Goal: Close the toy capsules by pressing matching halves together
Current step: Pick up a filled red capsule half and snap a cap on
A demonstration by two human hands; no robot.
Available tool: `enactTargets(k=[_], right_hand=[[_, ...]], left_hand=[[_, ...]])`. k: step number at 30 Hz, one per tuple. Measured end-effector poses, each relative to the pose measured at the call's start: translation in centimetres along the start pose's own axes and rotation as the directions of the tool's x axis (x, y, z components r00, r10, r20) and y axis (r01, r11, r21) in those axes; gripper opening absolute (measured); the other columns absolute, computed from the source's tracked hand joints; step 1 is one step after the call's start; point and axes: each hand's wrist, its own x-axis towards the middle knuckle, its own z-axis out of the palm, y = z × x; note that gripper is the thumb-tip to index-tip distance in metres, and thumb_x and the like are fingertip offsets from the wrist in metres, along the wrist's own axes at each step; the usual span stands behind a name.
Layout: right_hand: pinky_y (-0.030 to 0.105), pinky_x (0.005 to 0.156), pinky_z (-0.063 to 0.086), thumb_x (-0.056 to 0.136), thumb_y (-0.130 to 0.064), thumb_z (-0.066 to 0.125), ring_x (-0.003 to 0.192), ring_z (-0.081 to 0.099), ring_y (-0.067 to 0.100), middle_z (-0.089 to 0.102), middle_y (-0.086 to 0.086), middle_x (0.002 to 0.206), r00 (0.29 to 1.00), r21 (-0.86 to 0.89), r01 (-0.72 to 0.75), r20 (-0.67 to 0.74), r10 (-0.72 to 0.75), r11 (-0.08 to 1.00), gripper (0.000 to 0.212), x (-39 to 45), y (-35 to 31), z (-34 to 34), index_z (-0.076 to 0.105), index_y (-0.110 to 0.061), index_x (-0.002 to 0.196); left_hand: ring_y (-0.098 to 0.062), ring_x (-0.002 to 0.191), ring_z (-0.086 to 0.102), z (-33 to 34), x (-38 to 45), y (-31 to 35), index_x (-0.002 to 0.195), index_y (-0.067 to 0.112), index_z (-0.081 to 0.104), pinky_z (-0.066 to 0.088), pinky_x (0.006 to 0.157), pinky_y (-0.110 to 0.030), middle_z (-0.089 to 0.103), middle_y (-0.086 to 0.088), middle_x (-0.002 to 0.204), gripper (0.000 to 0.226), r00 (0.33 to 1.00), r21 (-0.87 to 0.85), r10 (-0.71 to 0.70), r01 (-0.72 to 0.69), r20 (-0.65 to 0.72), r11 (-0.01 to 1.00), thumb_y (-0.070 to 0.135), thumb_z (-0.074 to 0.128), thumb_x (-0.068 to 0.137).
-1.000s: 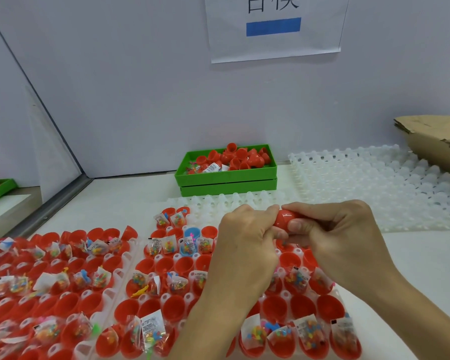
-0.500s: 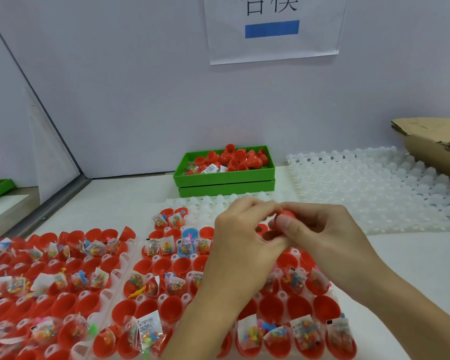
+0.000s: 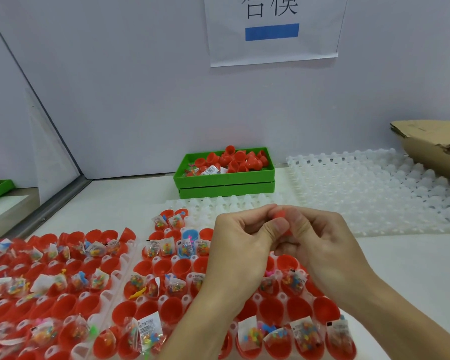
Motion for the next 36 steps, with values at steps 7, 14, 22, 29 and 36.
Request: enactTargets(k=[7, 14, 22, 29, 36], right_hand=[[0.044, 0.077, 0.061, 0.089, -0.033, 0.056, 0.087, 0.072, 0.037, 0.075, 0.019, 0.092, 1.0, 0.027, 0.014, -0.025, -0.013, 1.0, 0.029, 0.1, 0.4, -0.1, 0.078, -0.017, 0.097], [0.041, 0.085, 0.058, 0.083, -0.034, 0.076, 0.098, 0.069, 0.036, 0.071, 0.019, 0.108, 0.982, 0.189, -0.092, 0.18, 0.057, 0.978, 0.052, 0.5, -0.5, -1.9, 0.059, -0.022, 0.13], [0.041, 0.088, 0.057, 0.078, -0.005, 0.067, 0.112, 0.064, 0.043, 0.065, 0.023, 0.124, 0.955, 0.211, -0.141, 0.287, 0.077, 0.967, 0.081, 0.7, -1.0, -2.9, 0.036, -0.037, 0.146], [0.034, 0.081, 0.059, 0.075, -0.012, 0.078, 0.107, 0.069, 0.034, 0.069, 0.012, 0.123, 0.979, 0.14, -0.17, 0.133, 0.152, 0.975, 0.069, 1.1, -1.0, -3.4, 0.052, -0.024, 0.137], [0.031, 0.074, 0.061, 0.076, -0.016, 0.067, 0.099, 0.072, 0.031, 0.073, 0.007, 0.111, 0.987, 0.056, -0.161, 0.013, 0.161, 0.985, 0.053, 1.3, -0.7, -3.7, 0.059, -0.023, 0.129]], left_hand=[[-0.008, 0.093, 0.073, 0.2, 0.1, -0.2, 0.112, 0.018, 0.073, 0.059, 0.08, -0.023, 0.077, 0.007, 0.098, 0.028, 1.0, -0.018, 0.004, -0.004, -0.005, 1.0, 0.018, 0.07, 0.084], [-0.006, 0.113, 0.065, -1.2, 0.6, -0.2, 0.129, 0.03, 0.057, 0.057, 0.087, -0.026, 0.07, 0.011, 0.12, 0.062, 0.987, -0.059, 0.087, -0.079, 0.136, 0.995, 0.028, 0.078, 0.071], [-0.003, 0.122, 0.056, -1.6, 0.7, 0.0, 0.118, 0.038, 0.067, 0.055, 0.095, -0.033, 0.058, 0.019, 0.129, 0.046, 0.976, 0.177, 0.107, -0.141, 0.188, 0.974, 0.018, 0.081, 0.078], [-0.006, 0.108, 0.062, -1.5, 0.8, 0.2, 0.121, 0.036, 0.065, 0.058, 0.084, -0.027, 0.066, 0.017, 0.108, 0.048, 0.973, 0.242, 0.227, -0.229, 0.037, 0.943, 0.011, 0.077, 0.082], [-0.016, 0.106, 0.069, -1.8, 1.0, 0.2, 0.129, 0.026, 0.06, 0.06, 0.074, -0.027, 0.07, 0.002, 0.114, 0.049, 0.989, -0.131, 0.136, -0.128, 0.053, 0.983, 0.0, 0.065, 0.089]])
